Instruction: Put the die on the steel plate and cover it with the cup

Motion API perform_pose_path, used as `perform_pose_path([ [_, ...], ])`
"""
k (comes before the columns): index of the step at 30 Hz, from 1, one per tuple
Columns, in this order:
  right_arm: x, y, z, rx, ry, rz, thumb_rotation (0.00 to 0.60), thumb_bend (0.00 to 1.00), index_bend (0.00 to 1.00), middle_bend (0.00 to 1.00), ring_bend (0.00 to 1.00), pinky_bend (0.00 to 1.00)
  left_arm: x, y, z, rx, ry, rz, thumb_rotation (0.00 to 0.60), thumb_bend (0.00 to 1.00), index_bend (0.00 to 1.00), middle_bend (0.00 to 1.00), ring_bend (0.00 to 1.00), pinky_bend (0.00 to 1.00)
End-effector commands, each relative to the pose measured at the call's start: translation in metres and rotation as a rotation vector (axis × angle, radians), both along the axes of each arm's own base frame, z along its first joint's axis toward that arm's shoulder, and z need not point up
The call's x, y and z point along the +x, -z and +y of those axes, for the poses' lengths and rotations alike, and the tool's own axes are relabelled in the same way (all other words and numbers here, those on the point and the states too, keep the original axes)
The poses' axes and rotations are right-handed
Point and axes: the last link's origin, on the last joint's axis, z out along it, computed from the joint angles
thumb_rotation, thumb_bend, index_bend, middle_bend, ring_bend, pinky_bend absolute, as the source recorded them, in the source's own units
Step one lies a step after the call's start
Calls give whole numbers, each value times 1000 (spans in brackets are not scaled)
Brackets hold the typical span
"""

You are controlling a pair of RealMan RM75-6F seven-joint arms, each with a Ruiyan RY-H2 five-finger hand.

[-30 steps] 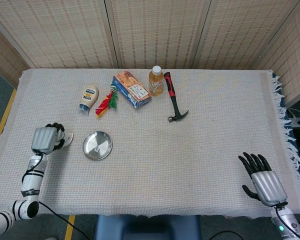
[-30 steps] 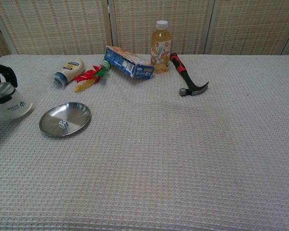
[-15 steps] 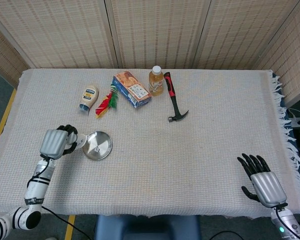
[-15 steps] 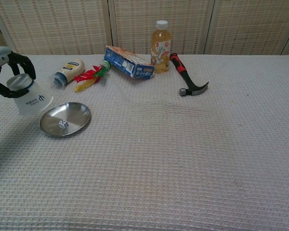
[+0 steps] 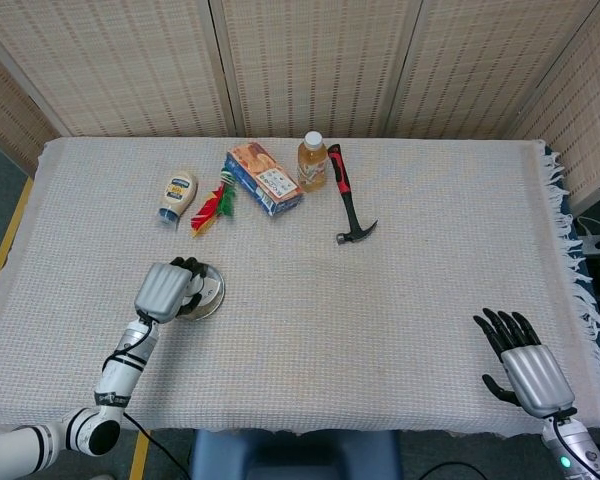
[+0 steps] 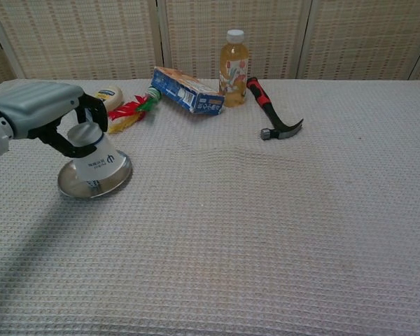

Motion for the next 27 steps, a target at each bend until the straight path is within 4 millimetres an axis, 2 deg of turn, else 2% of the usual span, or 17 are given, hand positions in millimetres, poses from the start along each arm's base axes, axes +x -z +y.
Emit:
perform_pose_path([
  [1,0,0,0,1,0,0,600,211,0,0,0,0,-2,4,0,-9,-6,13,600,402,460,487,463,762],
  [15,0,-1,0,-2,0,0,600,211,0,0,0,0,-20,10,13,39,-24,113,600,408,460,500,468,762],
  [23,-1,1,-1,6,2,1,600,210,0,0,0,0,-24,7,25,93,-44,102,600,429,460,513,474,762],
  [27,-1,1,-1,7,4,1,600,211,0,0,0,0,-24,7,24,75,-68,71,600,428,460,516,475,762],
])
